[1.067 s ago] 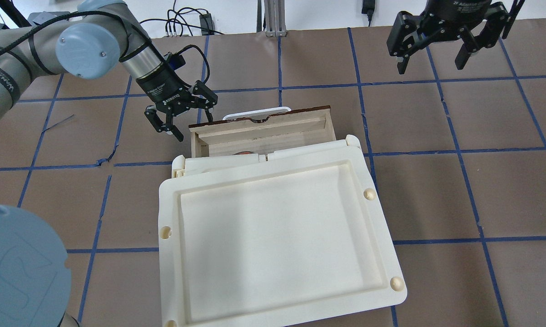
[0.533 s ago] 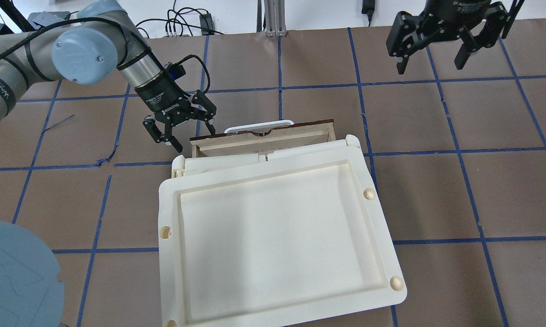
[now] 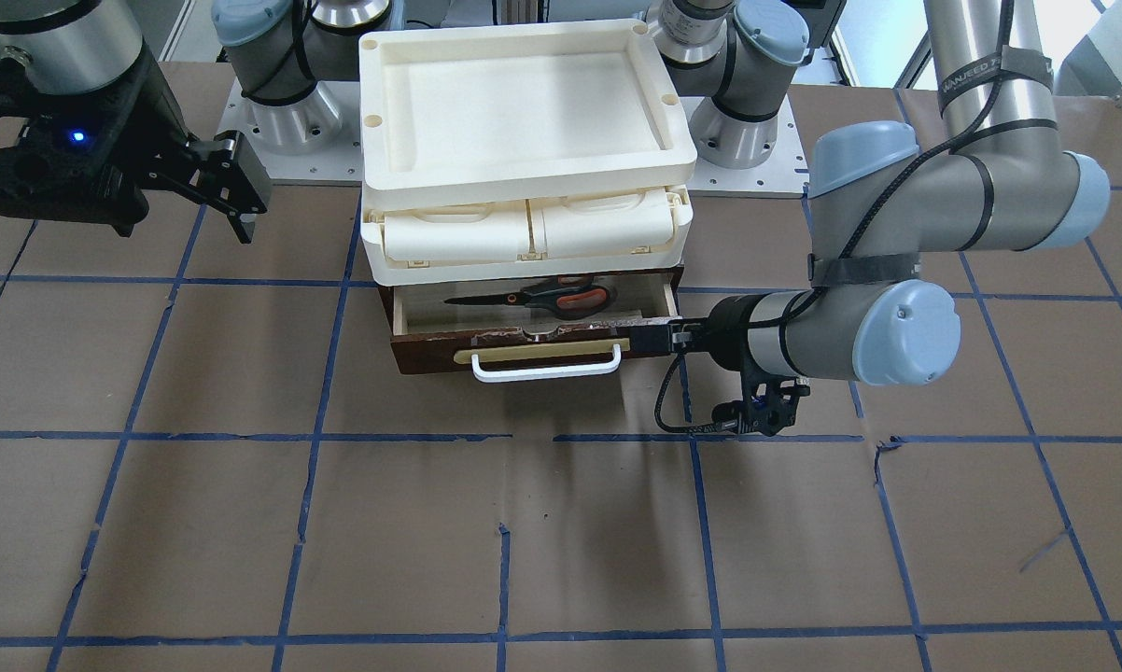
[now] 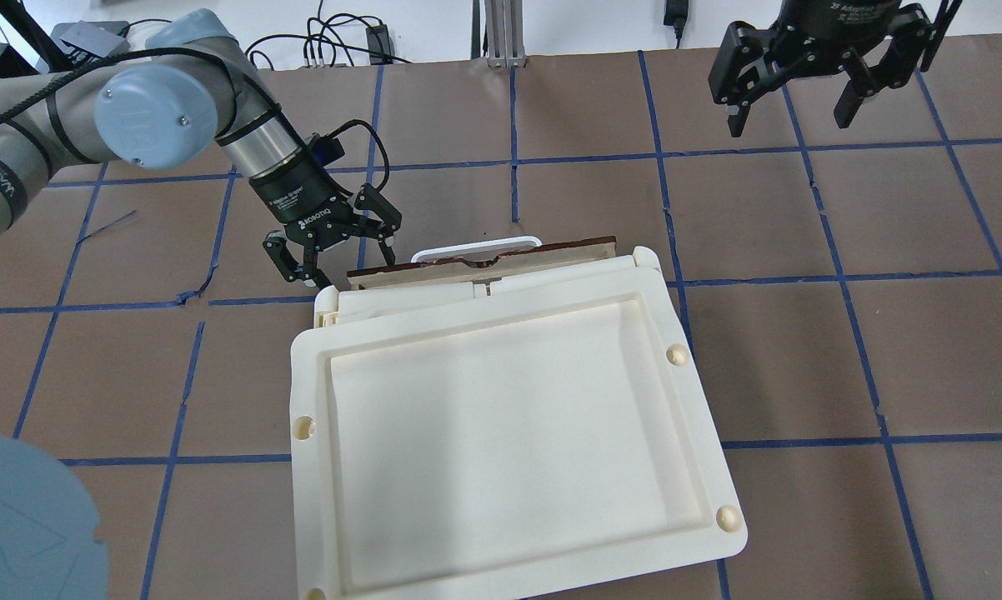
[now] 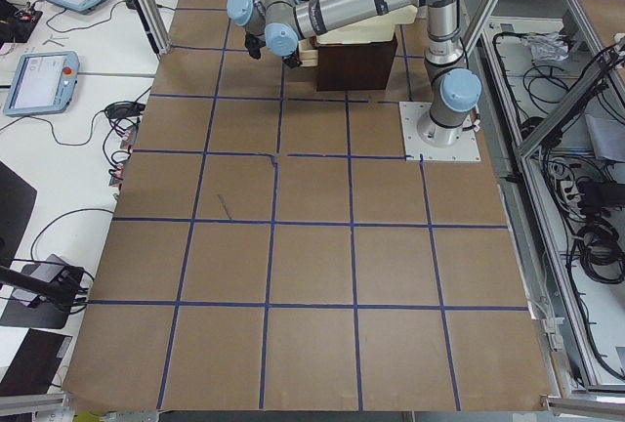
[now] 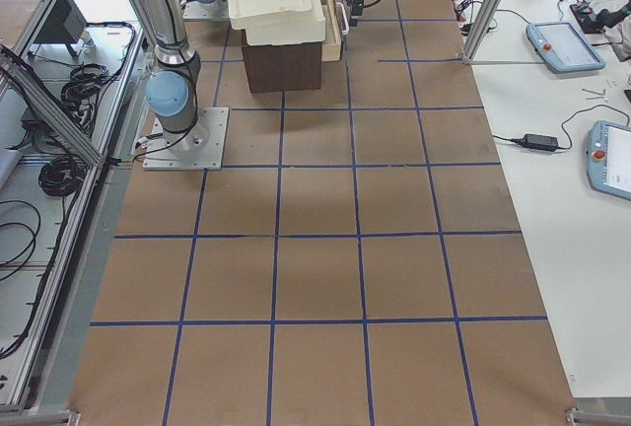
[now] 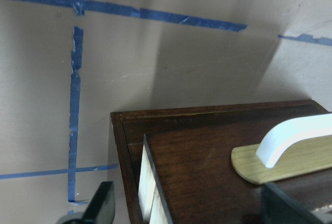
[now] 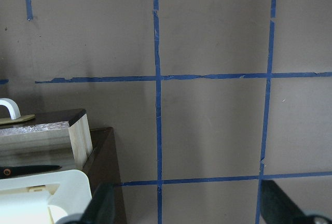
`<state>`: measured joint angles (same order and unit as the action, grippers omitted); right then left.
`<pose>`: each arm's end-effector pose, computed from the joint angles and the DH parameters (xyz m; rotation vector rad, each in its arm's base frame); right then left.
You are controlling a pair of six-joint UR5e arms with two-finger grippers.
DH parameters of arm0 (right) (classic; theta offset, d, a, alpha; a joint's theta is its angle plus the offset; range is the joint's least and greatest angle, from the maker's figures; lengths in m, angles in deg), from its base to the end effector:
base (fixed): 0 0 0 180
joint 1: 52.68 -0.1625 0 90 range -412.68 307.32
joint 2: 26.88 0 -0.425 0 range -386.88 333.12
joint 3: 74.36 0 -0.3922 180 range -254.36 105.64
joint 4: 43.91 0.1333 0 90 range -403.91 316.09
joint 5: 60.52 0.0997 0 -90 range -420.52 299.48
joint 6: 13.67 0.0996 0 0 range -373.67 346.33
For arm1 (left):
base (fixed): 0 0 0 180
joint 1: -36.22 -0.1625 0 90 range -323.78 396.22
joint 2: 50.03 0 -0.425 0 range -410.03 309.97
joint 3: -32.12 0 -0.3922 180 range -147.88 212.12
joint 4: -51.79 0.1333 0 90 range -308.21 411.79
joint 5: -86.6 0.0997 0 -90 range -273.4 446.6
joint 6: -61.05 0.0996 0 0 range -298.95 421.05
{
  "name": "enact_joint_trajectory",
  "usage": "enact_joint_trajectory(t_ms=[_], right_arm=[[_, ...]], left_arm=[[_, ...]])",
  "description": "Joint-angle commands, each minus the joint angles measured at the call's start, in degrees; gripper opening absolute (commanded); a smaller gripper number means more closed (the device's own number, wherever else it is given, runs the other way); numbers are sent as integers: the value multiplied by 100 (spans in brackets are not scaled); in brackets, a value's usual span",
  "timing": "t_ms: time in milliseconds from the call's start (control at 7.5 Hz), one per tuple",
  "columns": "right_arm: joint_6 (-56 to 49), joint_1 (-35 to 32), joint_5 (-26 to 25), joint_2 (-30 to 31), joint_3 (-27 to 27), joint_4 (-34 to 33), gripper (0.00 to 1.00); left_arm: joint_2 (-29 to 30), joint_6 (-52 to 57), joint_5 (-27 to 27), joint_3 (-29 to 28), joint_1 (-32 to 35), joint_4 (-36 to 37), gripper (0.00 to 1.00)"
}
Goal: Put scissors in drawer and close it
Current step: 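Push the drawer toward the robot with the left gripper to close it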
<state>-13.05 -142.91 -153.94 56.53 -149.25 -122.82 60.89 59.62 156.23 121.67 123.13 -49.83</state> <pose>0.1295 -0.5313 0.5390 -0.0084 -3.0808 -0.0684 -0.1379 -0.5623 0.2903 0.2442 -2.6743 -0.7642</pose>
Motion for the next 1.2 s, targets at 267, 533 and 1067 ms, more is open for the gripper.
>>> enact_joint_trajectory(t_ms=[267,533,1067], right_arm=[[0,-3,0,0,0,-19,100],[0,-3,0,0,0,-19,100],[0,-3,0,9,0,-11,100]], left_arm=[[-150,20,7,141,177,-638,100],[-159,29,7,150,247,-745,100],[-177,55,68,27,230,435,100]])
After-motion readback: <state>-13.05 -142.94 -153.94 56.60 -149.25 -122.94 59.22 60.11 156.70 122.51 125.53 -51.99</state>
